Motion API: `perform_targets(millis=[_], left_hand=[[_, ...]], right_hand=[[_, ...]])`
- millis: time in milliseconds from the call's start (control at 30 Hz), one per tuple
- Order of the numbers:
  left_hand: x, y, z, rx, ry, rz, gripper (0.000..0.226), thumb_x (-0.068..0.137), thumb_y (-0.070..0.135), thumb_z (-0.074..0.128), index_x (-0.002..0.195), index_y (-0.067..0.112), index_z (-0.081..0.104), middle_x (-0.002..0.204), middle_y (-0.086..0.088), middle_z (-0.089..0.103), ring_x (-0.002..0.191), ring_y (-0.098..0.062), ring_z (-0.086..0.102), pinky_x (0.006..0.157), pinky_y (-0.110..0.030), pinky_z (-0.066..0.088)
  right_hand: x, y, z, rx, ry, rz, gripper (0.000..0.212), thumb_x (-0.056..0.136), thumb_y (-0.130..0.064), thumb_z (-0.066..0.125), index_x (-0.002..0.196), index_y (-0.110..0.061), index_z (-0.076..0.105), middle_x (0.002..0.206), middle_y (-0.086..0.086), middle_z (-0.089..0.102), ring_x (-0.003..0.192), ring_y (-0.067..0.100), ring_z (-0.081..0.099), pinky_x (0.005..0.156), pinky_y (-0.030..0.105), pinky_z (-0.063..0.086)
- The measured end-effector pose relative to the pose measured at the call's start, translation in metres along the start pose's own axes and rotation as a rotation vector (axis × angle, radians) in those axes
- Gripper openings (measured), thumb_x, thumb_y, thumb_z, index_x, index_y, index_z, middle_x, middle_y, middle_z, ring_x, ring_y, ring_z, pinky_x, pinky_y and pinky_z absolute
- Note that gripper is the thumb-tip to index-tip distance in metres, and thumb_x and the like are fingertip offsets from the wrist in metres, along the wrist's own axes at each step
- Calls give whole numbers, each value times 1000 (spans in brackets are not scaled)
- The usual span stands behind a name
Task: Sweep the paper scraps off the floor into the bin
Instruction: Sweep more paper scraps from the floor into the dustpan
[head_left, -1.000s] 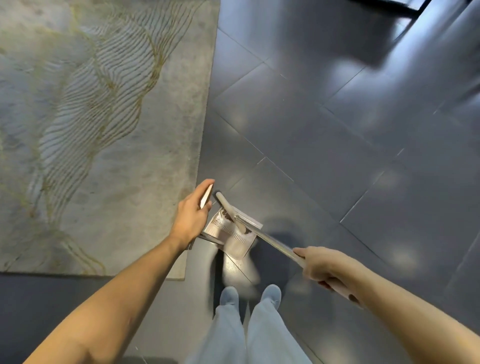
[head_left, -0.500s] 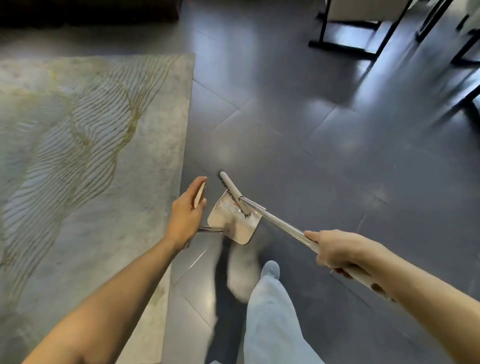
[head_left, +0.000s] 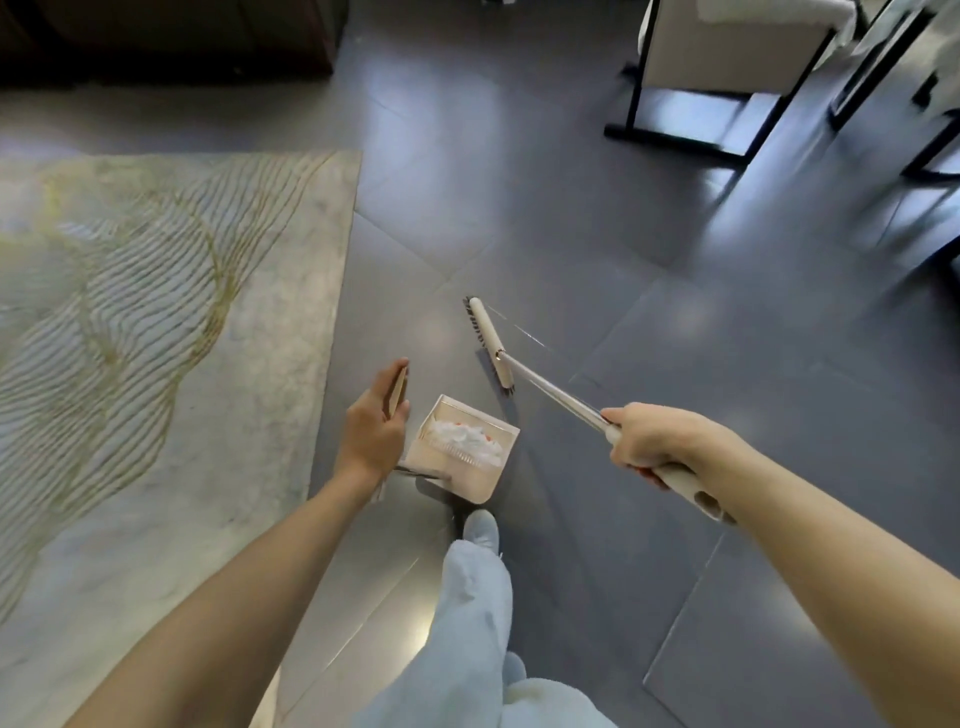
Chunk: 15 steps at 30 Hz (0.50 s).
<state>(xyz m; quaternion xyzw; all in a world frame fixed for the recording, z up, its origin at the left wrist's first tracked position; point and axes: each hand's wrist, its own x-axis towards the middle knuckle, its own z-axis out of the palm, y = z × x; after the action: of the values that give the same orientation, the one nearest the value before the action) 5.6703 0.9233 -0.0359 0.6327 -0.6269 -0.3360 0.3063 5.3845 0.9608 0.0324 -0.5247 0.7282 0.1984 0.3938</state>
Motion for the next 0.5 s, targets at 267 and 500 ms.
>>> perform_targets(millis=[267, 500], left_hand=[[131, 9, 37, 31, -59, -64, 51, 90, 2, 56, 136, 23, 50, 115, -6, 65, 98, -25, 61, 82, -21, 40], [216, 21, 56, 37, -82, -99, 50, 90, 2, 55, 136, 22, 50, 117, -5, 65, 100, -28, 61, 86, -29, 43]], right_hand=[[110, -20, -80, -9, 22, 60, 43, 86, 0, 37, 126, -13, 46, 72, 9, 55, 43, 17, 50, 31, 14, 33], [181, -45, -114, -61, -25, 61, 43, 95, -2, 44, 137, -9, 42, 77, 5, 46, 54, 13, 49, 30, 18, 33]])
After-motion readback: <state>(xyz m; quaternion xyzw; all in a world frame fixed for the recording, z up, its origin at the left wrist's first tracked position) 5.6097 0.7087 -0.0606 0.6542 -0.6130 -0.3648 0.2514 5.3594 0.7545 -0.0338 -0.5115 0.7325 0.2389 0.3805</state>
